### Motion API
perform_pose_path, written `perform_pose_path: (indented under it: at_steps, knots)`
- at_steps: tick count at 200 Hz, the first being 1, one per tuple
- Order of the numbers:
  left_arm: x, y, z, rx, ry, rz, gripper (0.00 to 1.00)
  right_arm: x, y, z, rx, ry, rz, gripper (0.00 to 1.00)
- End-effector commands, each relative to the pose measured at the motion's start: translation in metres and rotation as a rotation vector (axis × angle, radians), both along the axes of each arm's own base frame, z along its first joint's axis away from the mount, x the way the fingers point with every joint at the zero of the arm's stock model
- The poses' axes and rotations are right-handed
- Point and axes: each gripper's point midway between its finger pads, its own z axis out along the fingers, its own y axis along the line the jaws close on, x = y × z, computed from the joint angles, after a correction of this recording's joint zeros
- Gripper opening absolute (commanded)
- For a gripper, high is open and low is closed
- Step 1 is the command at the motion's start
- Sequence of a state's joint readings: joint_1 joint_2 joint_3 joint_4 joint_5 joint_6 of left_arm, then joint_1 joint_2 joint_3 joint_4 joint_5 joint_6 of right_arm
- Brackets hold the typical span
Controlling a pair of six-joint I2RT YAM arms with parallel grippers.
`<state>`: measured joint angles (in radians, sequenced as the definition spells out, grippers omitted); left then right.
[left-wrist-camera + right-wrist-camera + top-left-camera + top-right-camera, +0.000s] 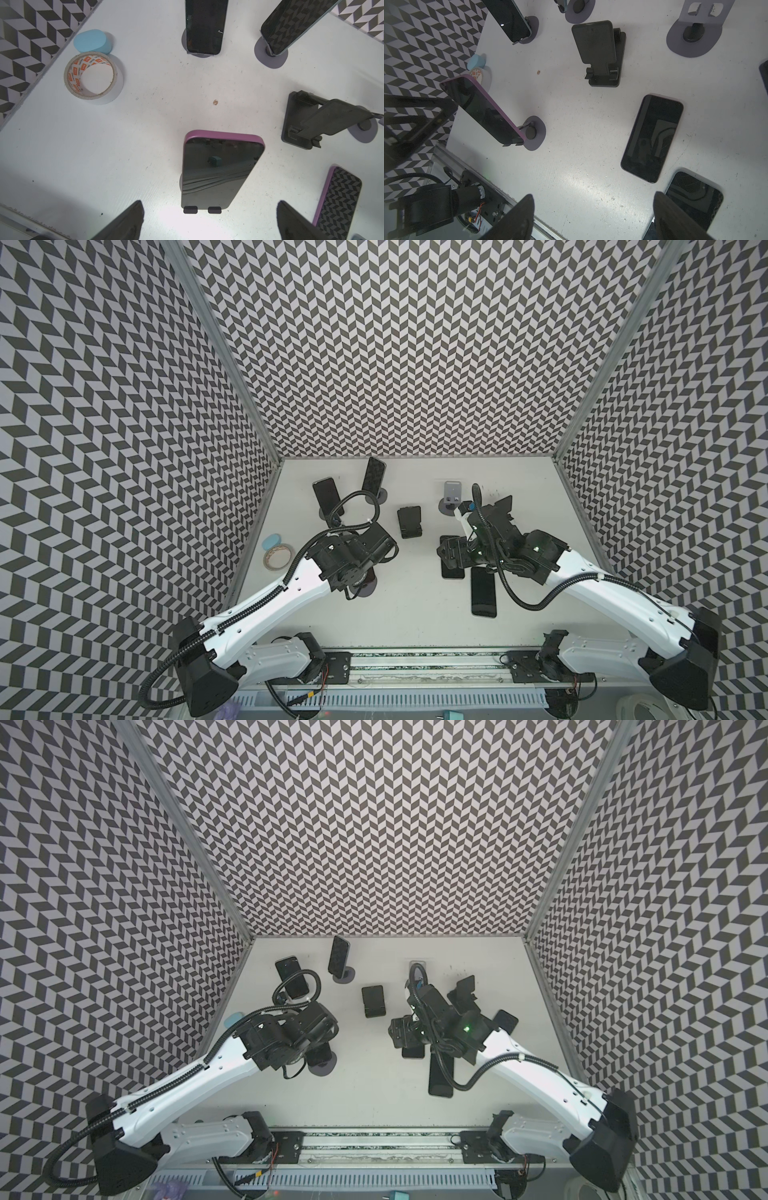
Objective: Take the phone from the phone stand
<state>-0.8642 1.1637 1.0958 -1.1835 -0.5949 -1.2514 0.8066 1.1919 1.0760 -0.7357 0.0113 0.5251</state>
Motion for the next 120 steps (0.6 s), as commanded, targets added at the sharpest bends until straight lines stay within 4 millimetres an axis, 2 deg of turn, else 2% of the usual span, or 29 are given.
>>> perform_pose_path:
  at_steps: [1,54,102,120]
  knots:
    - [0.0,0.009,0.003,0.052,-0.019,0.017,1.0,0.005,0.002,0.01,0.031,-0.042,-0.017,0.88]
    - [0.004,0.009,0.006,0.072,-0.029,0.008,1.0,0.009,0.016,0.015,0.072,-0.064,0.029,0.88]
    - [0.011,-0.005,0.017,0.055,-0.004,-0.007,1.0,0.021,0.034,0.034,0.114,-0.123,0.077,0.88]
    - [0.015,-0.008,0.016,0.071,-0.008,-0.027,1.0,0.025,0.04,0.041,0.114,-0.123,0.087,0.88]
